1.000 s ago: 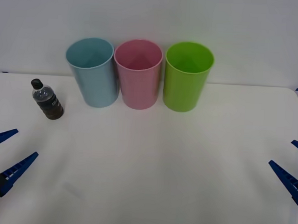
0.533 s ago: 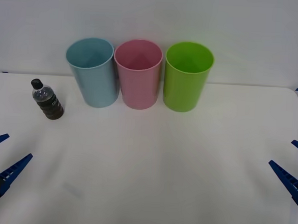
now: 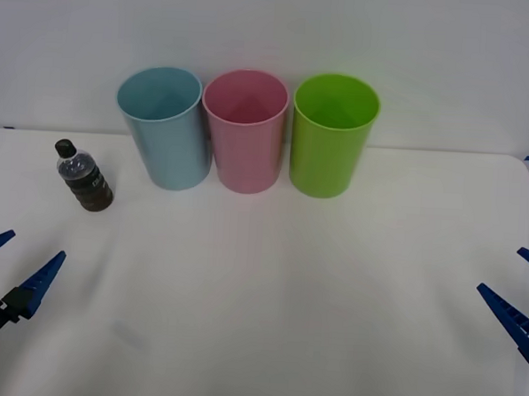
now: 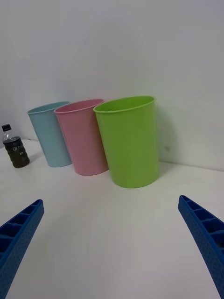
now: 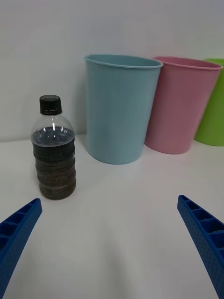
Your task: Grasp the object on the table and drop it into the matching bin: aluminum can to the light blue bin, PET bottle to the pink bin.
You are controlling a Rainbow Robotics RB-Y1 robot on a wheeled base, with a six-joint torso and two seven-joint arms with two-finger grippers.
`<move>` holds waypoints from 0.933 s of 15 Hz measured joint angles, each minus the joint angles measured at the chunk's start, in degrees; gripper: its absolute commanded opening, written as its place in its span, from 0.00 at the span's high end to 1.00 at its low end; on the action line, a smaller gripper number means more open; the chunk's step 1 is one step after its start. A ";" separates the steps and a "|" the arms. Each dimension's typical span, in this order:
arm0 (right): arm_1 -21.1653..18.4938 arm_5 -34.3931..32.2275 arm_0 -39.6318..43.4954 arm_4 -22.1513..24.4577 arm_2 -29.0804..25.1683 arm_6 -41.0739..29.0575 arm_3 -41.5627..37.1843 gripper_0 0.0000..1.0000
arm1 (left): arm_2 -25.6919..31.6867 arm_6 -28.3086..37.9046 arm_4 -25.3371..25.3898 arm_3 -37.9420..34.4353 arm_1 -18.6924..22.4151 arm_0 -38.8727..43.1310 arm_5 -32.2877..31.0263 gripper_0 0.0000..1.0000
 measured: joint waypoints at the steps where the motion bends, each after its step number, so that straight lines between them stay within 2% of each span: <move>1: 0.00 0.00 0.00 0.00 0.00 0.00 0.00 0.00 | -1.16 -0.29 0.00 0.00 -0.32 -0.51 2.30 0.00; 4: 0.00 0.00 0.00 0.00 0.00 0.00 0.00 0.00 | -3.85 -0.99 -0.96 0.00 -1.77 -2.26 8.81 0.00; 10: 0.00 0.00 0.00 0.00 0.00 0.00 0.00 0.00 | -5.72 -0.45 -8.71 0.39 -7.30 -6.05 18.74 0.00; 14: 0.00 0.00 0.01 0.00 0.00 0.00 0.00 0.00 | -7.75 -0.30 -9.74 6.07 -7.73 -10.94 22.10 0.00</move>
